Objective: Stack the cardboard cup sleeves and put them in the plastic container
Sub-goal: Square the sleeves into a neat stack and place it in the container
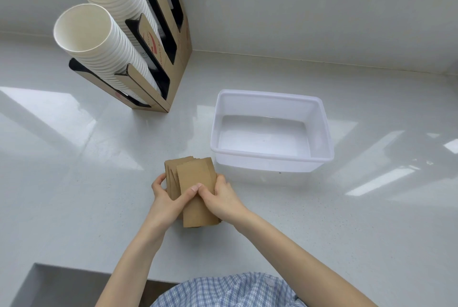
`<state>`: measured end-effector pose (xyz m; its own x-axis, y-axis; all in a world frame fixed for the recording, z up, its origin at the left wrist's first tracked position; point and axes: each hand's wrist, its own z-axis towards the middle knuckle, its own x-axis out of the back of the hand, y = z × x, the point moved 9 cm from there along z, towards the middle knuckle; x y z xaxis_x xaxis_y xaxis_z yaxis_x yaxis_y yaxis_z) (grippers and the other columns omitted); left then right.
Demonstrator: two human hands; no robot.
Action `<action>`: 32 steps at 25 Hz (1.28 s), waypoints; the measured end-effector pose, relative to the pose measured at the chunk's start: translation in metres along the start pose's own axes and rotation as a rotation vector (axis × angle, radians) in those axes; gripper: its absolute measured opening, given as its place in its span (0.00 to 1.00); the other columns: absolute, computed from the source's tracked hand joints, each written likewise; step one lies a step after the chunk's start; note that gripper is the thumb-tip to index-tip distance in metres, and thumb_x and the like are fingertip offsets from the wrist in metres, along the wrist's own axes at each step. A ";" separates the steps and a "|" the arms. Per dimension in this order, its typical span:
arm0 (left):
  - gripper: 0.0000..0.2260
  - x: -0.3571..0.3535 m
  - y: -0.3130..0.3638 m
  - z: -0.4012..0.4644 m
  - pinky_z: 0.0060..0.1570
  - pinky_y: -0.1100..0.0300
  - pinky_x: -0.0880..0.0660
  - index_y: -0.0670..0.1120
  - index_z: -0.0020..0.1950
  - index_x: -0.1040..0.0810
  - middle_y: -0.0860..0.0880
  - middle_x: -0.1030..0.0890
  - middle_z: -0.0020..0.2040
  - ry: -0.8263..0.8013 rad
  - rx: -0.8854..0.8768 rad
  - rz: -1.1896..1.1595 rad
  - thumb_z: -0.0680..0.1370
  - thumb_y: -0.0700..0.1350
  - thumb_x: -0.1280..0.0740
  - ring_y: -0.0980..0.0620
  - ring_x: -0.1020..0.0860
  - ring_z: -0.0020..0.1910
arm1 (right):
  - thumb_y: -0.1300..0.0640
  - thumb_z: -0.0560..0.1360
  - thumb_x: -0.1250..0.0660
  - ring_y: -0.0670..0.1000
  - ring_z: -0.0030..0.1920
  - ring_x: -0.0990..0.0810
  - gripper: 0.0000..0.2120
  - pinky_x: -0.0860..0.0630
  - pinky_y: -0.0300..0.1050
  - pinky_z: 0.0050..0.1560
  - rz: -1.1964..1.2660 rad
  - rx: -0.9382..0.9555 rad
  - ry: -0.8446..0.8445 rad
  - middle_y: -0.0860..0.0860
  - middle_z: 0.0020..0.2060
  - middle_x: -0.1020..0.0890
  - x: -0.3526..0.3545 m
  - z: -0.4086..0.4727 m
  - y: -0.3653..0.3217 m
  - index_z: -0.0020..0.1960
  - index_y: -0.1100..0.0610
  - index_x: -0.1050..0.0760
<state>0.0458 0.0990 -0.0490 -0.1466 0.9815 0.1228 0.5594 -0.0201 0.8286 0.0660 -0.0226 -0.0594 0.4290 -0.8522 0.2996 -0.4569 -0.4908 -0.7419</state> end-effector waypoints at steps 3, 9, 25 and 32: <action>0.36 0.004 -0.008 0.002 0.50 0.55 0.27 0.48 0.72 0.47 0.44 0.25 0.61 -0.028 0.059 -0.105 0.70 0.46 0.30 0.45 0.24 0.57 | 0.43 0.74 0.42 0.58 0.67 0.36 0.29 0.34 0.56 0.68 0.009 0.013 -0.027 0.58 0.64 0.36 -0.001 -0.003 0.001 0.68 0.58 0.43; 0.29 -0.005 -0.006 0.000 0.52 0.53 0.25 0.42 0.61 0.29 0.43 0.21 0.55 -0.193 0.059 -0.136 0.61 0.49 0.29 0.45 0.22 0.54 | 0.42 0.72 0.39 0.54 0.67 0.35 0.30 0.34 0.54 0.68 0.125 0.077 -0.040 0.54 0.63 0.38 0.001 -0.012 0.001 0.68 0.53 0.45; 0.38 -0.026 0.043 -0.035 0.39 0.69 0.23 0.62 0.60 0.39 0.57 0.25 0.54 -0.243 -0.416 -0.039 0.53 0.58 0.26 0.67 0.22 0.47 | 0.51 0.67 0.37 0.48 0.64 0.30 0.39 0.31 0.45 0.66 0.072 0.497 -0.005 0.51 0.66 0.31 0.034 -0.050 -0.028 0.71 0.43 0.55; 0.30 -0.105 0.052 -0.040 0.45 0.77 0.30 0.59 0.58 0.41 0.59 0.28 0.51 -0.481 -0.500 0.179 0.64 0.42 0.31 0.73 0.27 0.46 | 0.51 0.64 0.33 0.26 0.58 0.32 0.43 0.38 0.18 0.55 0.110 0.482 0.241 0.42 0.61 0.29 0.089 -0.064 0.018 0.68 0.44 0.57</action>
<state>0.0578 -0.0131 0.0027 0.3530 0.9278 0.1209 0.0837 -0.1601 0.9835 0.0460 -0.1190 -0.0080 0.1821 -0.9389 0.2921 -0.0559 -0.3065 -0.9502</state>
